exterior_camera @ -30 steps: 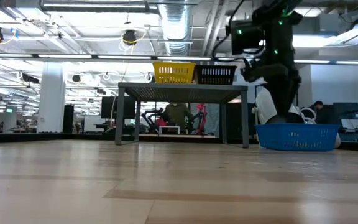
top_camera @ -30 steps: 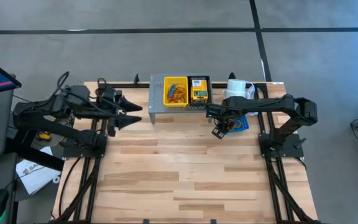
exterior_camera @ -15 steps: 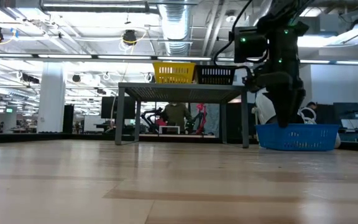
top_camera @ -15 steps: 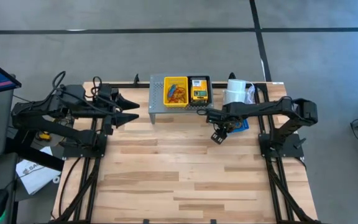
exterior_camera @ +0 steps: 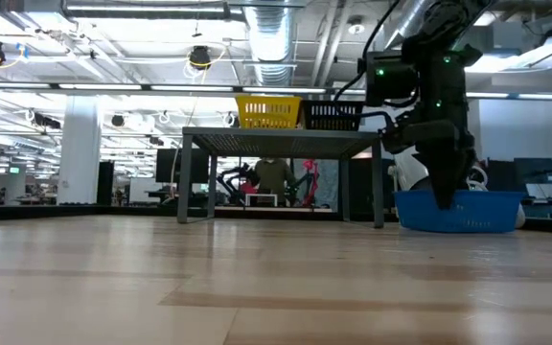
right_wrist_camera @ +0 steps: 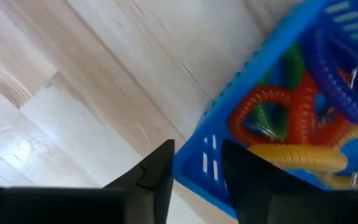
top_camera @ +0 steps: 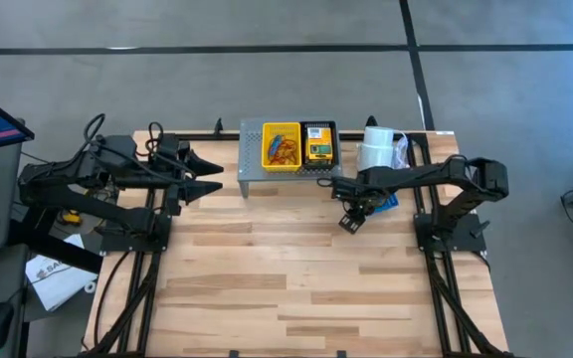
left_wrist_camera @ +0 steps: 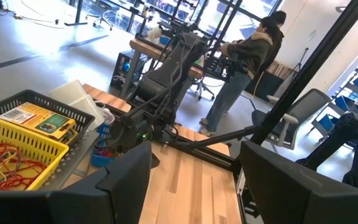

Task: Pick & Place Office Desk Supplies
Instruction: Put the blue basket on the shelf

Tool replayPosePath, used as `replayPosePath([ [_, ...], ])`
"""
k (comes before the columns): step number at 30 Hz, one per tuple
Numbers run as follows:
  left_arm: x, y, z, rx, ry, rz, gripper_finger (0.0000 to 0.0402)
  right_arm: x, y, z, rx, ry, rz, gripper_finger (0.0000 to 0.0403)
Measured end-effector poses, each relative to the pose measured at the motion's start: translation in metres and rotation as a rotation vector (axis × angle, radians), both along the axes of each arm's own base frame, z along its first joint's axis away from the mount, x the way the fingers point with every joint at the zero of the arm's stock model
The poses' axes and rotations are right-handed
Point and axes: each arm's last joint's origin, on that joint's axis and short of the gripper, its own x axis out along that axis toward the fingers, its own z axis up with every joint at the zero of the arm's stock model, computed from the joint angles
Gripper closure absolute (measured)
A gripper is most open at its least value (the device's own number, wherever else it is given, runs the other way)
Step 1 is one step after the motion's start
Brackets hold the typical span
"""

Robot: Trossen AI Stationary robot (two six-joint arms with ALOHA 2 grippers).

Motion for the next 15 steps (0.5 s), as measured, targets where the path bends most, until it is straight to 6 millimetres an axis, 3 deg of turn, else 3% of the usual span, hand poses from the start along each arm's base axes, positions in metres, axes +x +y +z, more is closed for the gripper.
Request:
replayPosePath([
  [8,0.0,0.0,0.0,0.0,0.0,0.004,0.016,0.003,0.013,0.0,0.064,-0.021,0.049,0.034],
  [15,0.0,0.0,0.0,0.005,0.0,0.007,0.016,0.008,0.041,0.003,0.084,-0.049,0.148,0.039],
])
